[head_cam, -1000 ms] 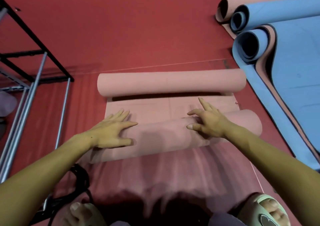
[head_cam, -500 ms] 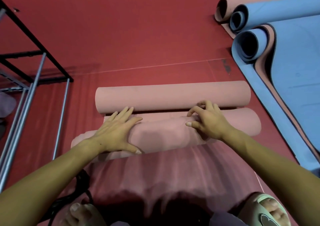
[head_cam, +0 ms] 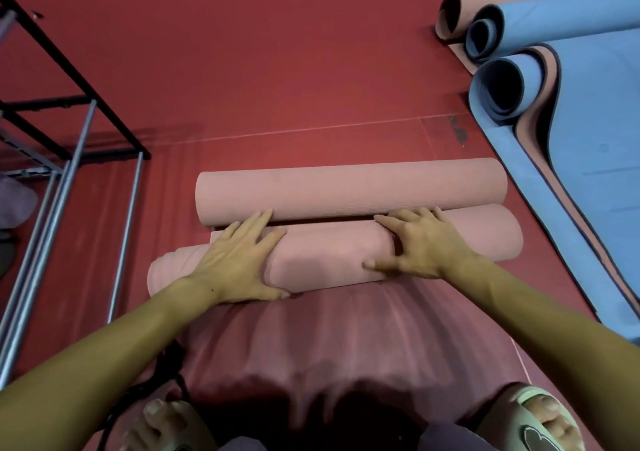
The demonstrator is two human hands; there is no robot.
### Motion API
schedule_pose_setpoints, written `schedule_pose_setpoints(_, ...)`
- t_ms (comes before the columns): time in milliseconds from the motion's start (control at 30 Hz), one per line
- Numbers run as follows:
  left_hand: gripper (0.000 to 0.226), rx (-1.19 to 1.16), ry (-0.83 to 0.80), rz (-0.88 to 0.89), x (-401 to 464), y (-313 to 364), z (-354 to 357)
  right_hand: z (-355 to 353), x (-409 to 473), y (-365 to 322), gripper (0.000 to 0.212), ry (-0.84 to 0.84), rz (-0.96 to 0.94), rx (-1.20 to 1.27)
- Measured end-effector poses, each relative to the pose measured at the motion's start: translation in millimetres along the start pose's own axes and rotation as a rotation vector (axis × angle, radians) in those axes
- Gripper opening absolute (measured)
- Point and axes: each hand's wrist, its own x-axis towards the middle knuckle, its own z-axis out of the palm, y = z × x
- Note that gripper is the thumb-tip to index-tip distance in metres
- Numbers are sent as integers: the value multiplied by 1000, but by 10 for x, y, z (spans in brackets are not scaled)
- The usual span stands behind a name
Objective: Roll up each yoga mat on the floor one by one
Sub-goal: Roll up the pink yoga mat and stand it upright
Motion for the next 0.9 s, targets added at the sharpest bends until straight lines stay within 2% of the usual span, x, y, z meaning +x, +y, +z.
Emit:
schedule_pose_setpoints(67, 137, 67, -19, -15, 17, 9, 26, 12, -18, -6, 140, -79, -23, -89)
schedule_pose_setpoints(100, 139, 97, -26, -24, 29, 18, 35, 36, -9, 0, 145, -86, -33, -129)
schedule_pose_setpoints(267, 125, 108, 12, -28, 61, 16, 68, 50, 34, -14, 127, 12, -59, -230)
schedule_pose_setpoints(400, 116, 53, 8, 15, -25, -31, 125, 0, -15, -68, 124, -65, -61, -211)
schedule_pose_setpoints(600, 111, 25, -170, 84, -167, -11, 105, 1, -269, -169, 124, -203, -62, -167)
schedule_pose_setpoints(767, 117, -69, -225, 158, -349, 14, 228, 166, -487, -232, 130, -296, -84, -105)
schedule_pose_setpoints(900, 134, 13, -291, 160, -120, -86, 126, 58, -380, -156, 141, -336, -12, -116)
